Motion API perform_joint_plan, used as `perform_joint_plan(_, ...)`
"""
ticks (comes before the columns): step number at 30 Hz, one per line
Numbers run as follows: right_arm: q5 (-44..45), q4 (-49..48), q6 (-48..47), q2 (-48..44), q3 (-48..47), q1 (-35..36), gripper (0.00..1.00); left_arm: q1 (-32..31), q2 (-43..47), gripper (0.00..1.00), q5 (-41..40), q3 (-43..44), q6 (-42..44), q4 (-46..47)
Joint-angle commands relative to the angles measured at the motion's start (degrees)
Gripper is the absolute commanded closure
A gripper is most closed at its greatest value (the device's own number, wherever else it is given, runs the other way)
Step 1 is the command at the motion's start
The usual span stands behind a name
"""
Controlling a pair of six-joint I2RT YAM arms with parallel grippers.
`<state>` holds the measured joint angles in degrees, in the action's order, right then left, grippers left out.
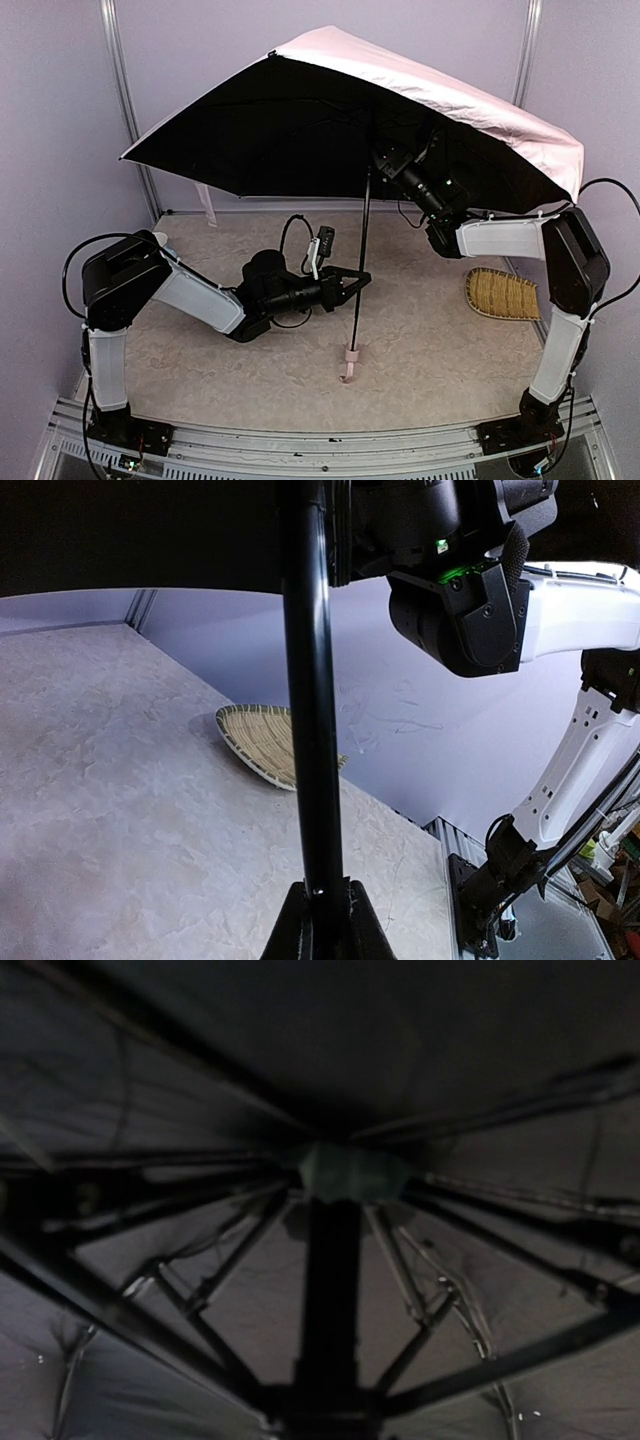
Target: Put away the umbrella
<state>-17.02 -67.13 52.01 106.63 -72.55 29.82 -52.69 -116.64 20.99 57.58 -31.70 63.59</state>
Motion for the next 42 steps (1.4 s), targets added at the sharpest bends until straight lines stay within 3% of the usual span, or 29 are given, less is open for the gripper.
perform_joint_plan(1,-0.54,-0.86,-0.9,-1.29,-1.42,-0.8,0.74,-0.14,0.03,1.0,1.15,1.47,3.12,4.15)
perform_joint_plan(3,-0.65,-0.97,-0.88,-1.21,-1.43,-0.82,0.8,-0.14,0.01,1.0,1.24,1.56,3.14,4.09)
perform_joint_plan(6,-0.4,-1.59,-0.79,-1.01,-1.1,-0.82,1.0,-0.14,0.02,1.0,1.3,1.57,3.09,4.16)
perform_joint_plan(15,-0.02,-1.6,-1.78,-1.59,-0.36,-1.23,1.0,-0.14,0.01,1.0,1.4,1.69,3.27,3.99)
perform_joint_plan(17,0.63,-2.18,-1.74,-1.79,-0.09,-1.3,0.83,-0.14,0.01,1.0,1.42,1.74,3.28,4.01)
perform_joint_plan(19,0.65,-3.08,-1.42,-1.7,-0.19,-1.49,0.77,-0.14,0.01,1.0,1.4,1.74,3.27,4.0)
perform_joint_plan(26,-0.36,-2.24,-1.79,-0.87,-1.94,-1.61,0.65,-0.14,-0.08,1.0,1.51,1.96,3.48,3.73)
perform_joint_plan(31,-0.55,-2.46,-1.7,-0.63,-1.91,-1.61,0.64,-0.13,-0.07,1.0,1.59,2.09,3.49,3.64)
perform_joint_plan(33,-0.56,-2.35,-1.63,-0.55,-2.01,-1.61,0.68,-0.1,-0.13,1.0,1.58,2.14,3.49,3.59)
perform_joint_plan(40,-1.09,-1.37,-0.59,0.2,-2.6,-1.78,0.97,-0.05,-0.17,1.0,1.59,2.11,3.35,3.61)
perform_joint_plan(42,-1.69,-1.37,0.04,0.53,-2.76,-1.87,1.0,-0.05,-0.17,1.0,1.51,2.1,3.32,3.6)
